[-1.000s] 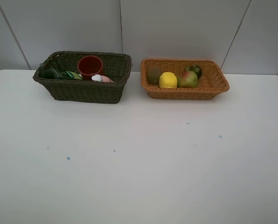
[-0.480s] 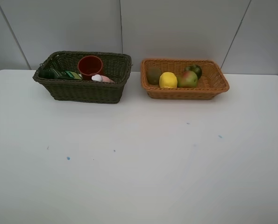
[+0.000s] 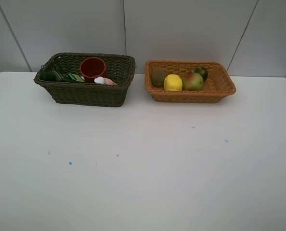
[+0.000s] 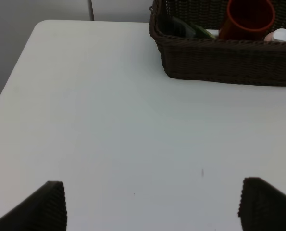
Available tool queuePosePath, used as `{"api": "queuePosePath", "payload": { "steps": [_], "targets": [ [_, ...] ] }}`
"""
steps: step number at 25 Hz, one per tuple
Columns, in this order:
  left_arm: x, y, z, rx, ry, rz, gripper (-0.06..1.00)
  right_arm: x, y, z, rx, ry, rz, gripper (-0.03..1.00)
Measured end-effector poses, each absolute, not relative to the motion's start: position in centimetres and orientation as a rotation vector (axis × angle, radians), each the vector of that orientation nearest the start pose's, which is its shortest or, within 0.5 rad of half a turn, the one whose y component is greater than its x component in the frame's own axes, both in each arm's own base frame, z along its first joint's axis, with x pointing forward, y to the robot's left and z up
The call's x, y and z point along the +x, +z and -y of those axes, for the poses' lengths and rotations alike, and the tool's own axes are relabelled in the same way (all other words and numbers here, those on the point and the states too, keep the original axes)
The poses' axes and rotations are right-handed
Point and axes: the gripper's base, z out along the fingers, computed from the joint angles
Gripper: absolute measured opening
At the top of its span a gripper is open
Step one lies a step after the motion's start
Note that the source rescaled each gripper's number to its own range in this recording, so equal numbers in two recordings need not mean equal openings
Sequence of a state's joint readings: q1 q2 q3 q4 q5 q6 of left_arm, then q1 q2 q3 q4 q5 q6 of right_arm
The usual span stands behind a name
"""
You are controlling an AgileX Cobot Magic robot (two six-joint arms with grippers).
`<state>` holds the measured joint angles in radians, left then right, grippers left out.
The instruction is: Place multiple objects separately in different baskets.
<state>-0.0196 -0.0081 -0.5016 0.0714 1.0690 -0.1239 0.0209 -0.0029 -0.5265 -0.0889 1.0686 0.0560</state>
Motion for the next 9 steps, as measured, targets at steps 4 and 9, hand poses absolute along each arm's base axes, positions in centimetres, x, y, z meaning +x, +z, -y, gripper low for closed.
{"api": "queuePosePath", "payload": {
  "steps": [4, 9],
  "targets": [
    [-0.67, 27.72, -0.58, -0.11, -0.004, -2.038, 0.93, -0.89, 28.42, 0.73, 0.042, -0.057, -2.02, 1.0],
    [-0.67, 27.72, -0.58, -0.11, -0.004, -2.038, 0.93, -0.89, 28.42, 0.73, 0.042, -0.057, -2.02, 1.0]
  ]
}}
